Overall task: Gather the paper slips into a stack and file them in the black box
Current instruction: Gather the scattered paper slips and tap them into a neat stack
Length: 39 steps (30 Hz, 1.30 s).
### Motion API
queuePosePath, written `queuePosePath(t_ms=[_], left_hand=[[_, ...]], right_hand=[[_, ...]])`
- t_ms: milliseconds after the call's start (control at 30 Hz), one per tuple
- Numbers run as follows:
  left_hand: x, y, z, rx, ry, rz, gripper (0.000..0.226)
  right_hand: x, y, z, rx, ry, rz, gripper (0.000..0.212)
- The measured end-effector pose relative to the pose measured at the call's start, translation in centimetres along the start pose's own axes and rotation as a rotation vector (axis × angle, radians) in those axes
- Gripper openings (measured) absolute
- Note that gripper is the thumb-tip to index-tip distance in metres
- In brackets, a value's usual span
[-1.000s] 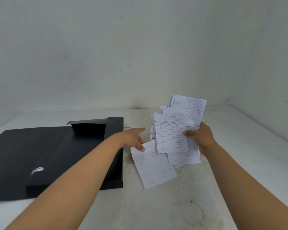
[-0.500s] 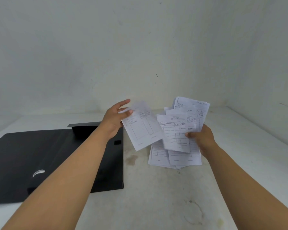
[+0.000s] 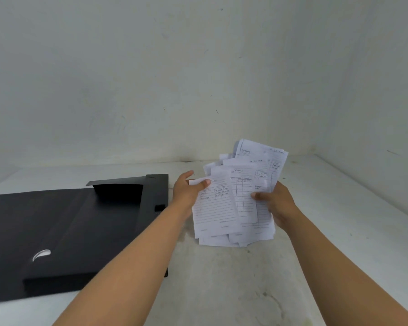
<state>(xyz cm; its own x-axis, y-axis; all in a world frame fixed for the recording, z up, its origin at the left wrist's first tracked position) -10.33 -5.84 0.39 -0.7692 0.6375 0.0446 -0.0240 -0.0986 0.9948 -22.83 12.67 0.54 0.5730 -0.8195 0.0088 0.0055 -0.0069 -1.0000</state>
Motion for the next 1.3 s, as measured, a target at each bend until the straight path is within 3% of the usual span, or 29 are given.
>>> queuePosePath(t_ms=[167,433,533,700,800,933,1033,1133,1300], left_hand=[[1.2,-0.6,0.3,-0.083,-0.020,0.073,0.084],[1.6,0.3,0.9,0.038,-0.092,0.200,0.041],[1.7,0.8,1.3,0.073,-0.109,0.205,0.033],[1.5,1.7,2.0,0.119,-0.097,0.237,0.025],[1.3,2.3,2.7,0.143,-0.082,0.231,0.022],[1.4,1.8,3.7,0.208,0.068,0.159,0.033],[2.1,0.0,4.7,0.141,0.242,0.189,0.051],[2.6,-1.8,5.2,0.114,0.275,0.260,0.030],[2.0,-3.4,4.7,0.261,0.334,0.157,0.013]], right_hand=[[0.7,0.1,0.1,0.002,-0.049,0.004,0.043],[2.4,-0.7,0.5,-0.082,-0.131,0.035,0.048],[3.4,-1.4,0.7,-0.105,-0.123,0.052,0.052],[4.1,-1.7,0.8,-0.022,-0.053,0.009,0.042],[4.7,-1.5,1.0,-0.110,-0.036,0.128,0.054],[5.6,-1.3,1.6,-0.219,0.100,0.084,0.055],[6.9,-0.9,2.7,-0.270,0.258,-0.050,0.044],[8.0,-0.1,3.3,-0.287,0.369,-0.103,0.037],[8.5,1.3,2.8,-0.364,0.412,-0.015,0.053]])
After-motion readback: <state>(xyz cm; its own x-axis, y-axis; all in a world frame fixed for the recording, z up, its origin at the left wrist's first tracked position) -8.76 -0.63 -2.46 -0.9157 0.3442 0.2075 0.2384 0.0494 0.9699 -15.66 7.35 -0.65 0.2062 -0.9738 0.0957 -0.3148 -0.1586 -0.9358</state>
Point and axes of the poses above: each hand's wrist, its own z-axis away from the middle knuckle, its own x-axis out of the palm, y = z × x, the point moved 2 cm from there along -z, towards the middle knuckle
